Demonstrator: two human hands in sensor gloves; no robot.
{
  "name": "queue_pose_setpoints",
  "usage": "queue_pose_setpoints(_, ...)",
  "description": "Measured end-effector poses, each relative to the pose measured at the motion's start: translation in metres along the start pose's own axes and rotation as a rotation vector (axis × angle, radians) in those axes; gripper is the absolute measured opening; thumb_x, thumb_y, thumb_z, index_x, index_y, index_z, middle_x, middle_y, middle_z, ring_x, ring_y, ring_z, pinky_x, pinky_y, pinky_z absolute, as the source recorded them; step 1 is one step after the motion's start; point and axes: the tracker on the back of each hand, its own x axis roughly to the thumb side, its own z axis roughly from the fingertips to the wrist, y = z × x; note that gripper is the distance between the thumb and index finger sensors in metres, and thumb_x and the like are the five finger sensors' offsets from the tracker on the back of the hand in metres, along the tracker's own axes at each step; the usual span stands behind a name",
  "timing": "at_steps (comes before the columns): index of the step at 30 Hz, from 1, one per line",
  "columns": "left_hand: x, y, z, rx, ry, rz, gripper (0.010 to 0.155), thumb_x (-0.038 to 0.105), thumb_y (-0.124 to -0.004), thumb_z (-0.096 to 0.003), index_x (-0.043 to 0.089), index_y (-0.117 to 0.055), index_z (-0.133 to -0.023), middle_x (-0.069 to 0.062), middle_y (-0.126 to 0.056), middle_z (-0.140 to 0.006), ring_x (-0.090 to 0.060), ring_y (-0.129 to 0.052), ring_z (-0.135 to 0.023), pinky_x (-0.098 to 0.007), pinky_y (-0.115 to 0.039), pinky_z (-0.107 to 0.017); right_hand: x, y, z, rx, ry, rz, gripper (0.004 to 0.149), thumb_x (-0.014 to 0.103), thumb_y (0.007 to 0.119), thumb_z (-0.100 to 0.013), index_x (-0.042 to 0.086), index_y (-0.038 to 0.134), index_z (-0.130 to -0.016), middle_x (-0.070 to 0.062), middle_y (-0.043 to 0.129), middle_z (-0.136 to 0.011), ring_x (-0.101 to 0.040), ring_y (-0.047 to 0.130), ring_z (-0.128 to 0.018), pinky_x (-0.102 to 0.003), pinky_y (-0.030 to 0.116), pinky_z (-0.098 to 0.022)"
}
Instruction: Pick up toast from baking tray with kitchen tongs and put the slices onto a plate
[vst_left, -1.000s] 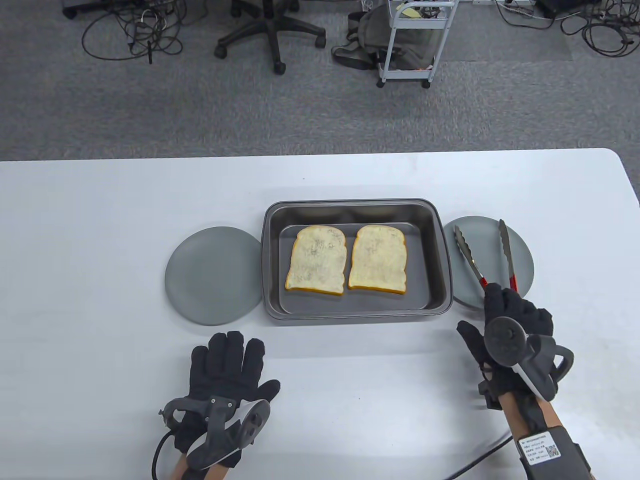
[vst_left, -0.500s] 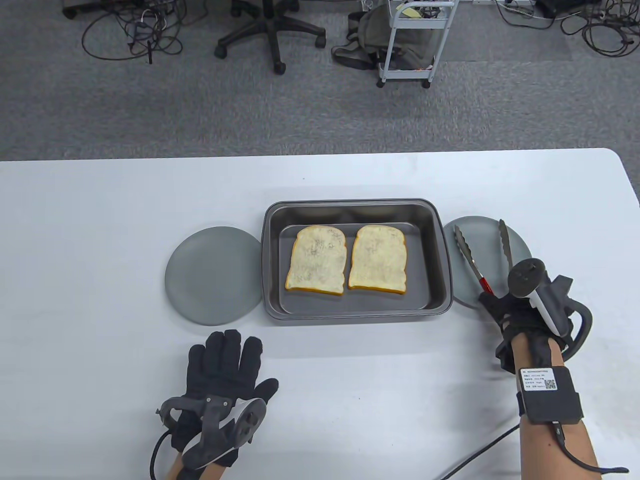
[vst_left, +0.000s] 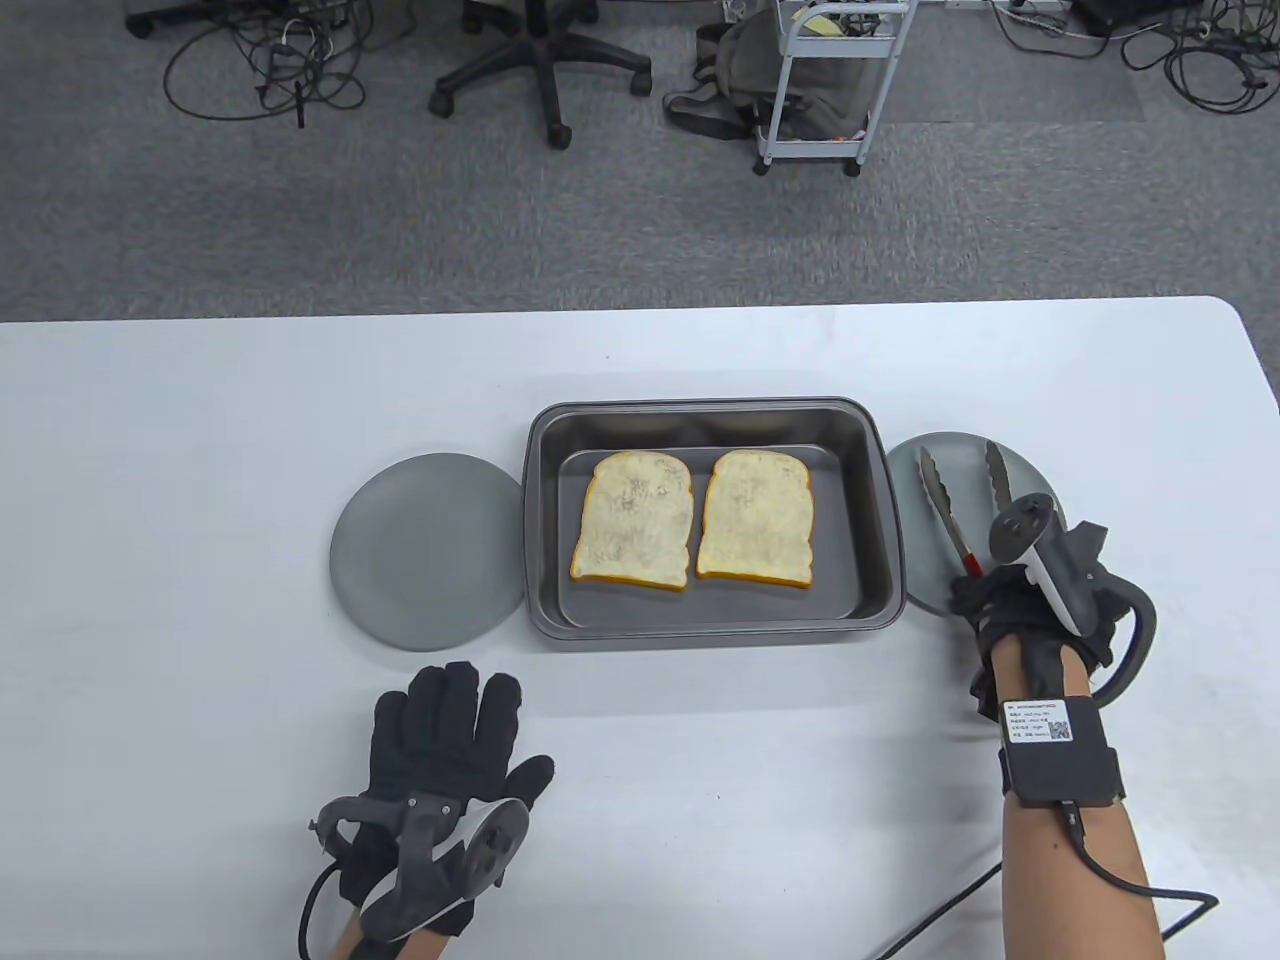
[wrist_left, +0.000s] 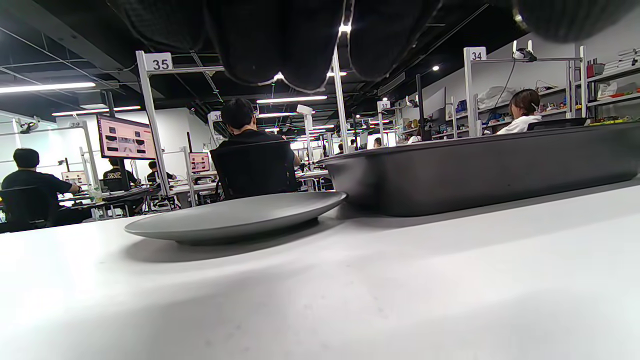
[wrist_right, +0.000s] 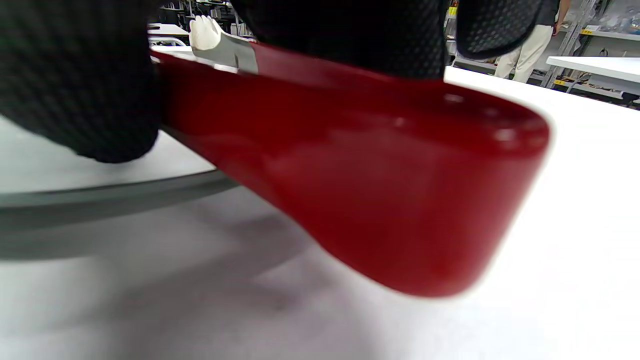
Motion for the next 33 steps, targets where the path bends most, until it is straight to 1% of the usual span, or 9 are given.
queue_pose_setpoints(2,0.0,0.0,0.0,0.001,-0.001,-0.001,0.079,0.072,-0.063,-0.0409,0.029,-0.057,-0.108,-0.012,-0.063,-0.113,-0.045,-0.065,-0.103,-0.065,-0.056,-0.075,0.0,-0.001,-0.001,0.002,0.008,-0.023,0.087,0.069,0.091,-0.031,0.012,0.073,-0.094,-0.013,0.085,-0.082,-0.03,0.088,-0.067,-0.066,0.064,-0.067)
queue_pose_setpoints(5,0.0,0.001,0.0,0.003,-0.001,0.001,0.079,0.072,-0.063,-0.041,0.029,-0.057,-0.108,-0.012,-0.063,-0.113,-0.045,-0.065,-0.103,-0.065,-0.056,-0.075,-0.003,-0.003,0.0,0.006,0.007,-0.074,0.08,0.063,0.095,-0.033,0.013,0.078,-0.092,-0.013,0.088,-0.081,-0.031,0.09,-0.067,-0.067,0.067,-0.065)
queue_pose_setpoints(7,0.0,0.002,0.001,0.008,-0.002,0.009,0.08,0.072,-0.063,-0.0411,0.029,-0.056,-0.108,-0.012,-0.062,-0.114,-0.045,-0.065,-0.103,-0.065,-0.056,-0.075,-0.007,-0.007,0.002,-0.007,0.006,-0.134,0.078,0.062,0.097,-0.032,0.013,0.081,-0.091,-0.013,0.09,-0.081,-0.031,0.092,-0.066,-0.067,0.069,-0.065)
queue_pose_setpoints(8,0.0,0.002,0.001,0.012,-0.003,0.013,0.08,0.072,-0.063,-0.0412,0.029,-0.055,-0.108,-0.012,-0.062,-0.114,-0.045,-0.065,-0.103,-0.065,-0.056,-0.075,-0.009,-0.009,0.003,-0.013,0.012,-0.173,0.077,0.061,0.097,-0.033,0.013,0.082,-0.091,-0.014,0.09,-0.081,-0.032,0.092,-0.066,-0.067,0.069,-0.064)
queue_pose_setpoints(12,0.001,0.003,0.001,0.02,-0.006,0.018,0.079,0.071,-0.063,-0.0411,0.03,-0.056,-0.108,-0.012,-0.062,-0.114,-0.045,-0.065,-0.103,-0.065,-0.056,-0.075,-0.017,-0.019,0.007,-0.015,0.001,-0.237,0.077,0.059,0.097,-0.033,0.013,0.08,-0.091,-0.015,0.088,-0.083,-0.034,0.091,-0.069,-0.066,0.07,-0.064)
queue_pose_setpoints(18,0.001,0.003,0.002,0.023,-0.007,0.018,0.079,0.071,-0.065,-0.0413,0.029,-0.056,-0.108,-0.012,-0.063,-0.114,-0.045,-0.065,-0.103,-0.065,-0.056,-0.075,-0.024,-0.036,0.021,-0.069,-0.065,-0.314,0.077,0.057,0.098,-0.032,0.012,0.079,-0.092,-0.015,0.086,-0.085,-0.036,0.09,-0.072,-0.066,0.069,-0.064)
queue_pose_setpoints(23,0.001,0.004,0.002,0.024,-0.007,0.018,0.079,0.072,-0.065,-0.0412,0.03,-0.056,-0.108,-0.012,-0.063,-0.114,-0.045,-0.065,-0.103,-0.065,-0.056,-0.075,-0.024,-0.051,0.041,-0.133,-0.167,-0.349,0.078,0.056,0.1,-0.032,0.013,0.078,-0.093,-0.015,0.084,-0.088,-0.037,0.088,-0.076,-0.068,0.068,-0.065)
queue_pose_setpoints(27,0.002,0.005,0.002,0.025,-0.008,0.019,0.079,0.072,-0.065,-0.0413,0.03,-0.056,-0.108,-0.011,-0.063,-0.114,-0.045,-0.065,-0.103,-0.065,-0.056,-0.075,-0.021,-0.06,0.062,-0.188,-0.267,-0.369,0.077,0.056,0.1,-0.031,0.013,0.081,-0.091,-0.014,0.087,-0.086,-0.036,0.091,-0.074,-0.068,0.069,-0.064)
queue_pose_setpoints(33,0.002,0.005,0.003,0.032,-0.011,0.019,0.079,0.071,-0.065,-0.0413,0.03,-0.056,-0.108,-0.011,-0.063,-0.113,-0.045,-0.066,-0.103,-0.065,-0.057,-0.075,-0.016,-0.062,0.097,-0.245,-0.39,-0.375,0.078,0.056,0.101,-0.031,0.013,0.08,-0.092,-0.014,0.087,-0.088,-0.037,0.091,-0.077,-0.07,0.068,-0.065)
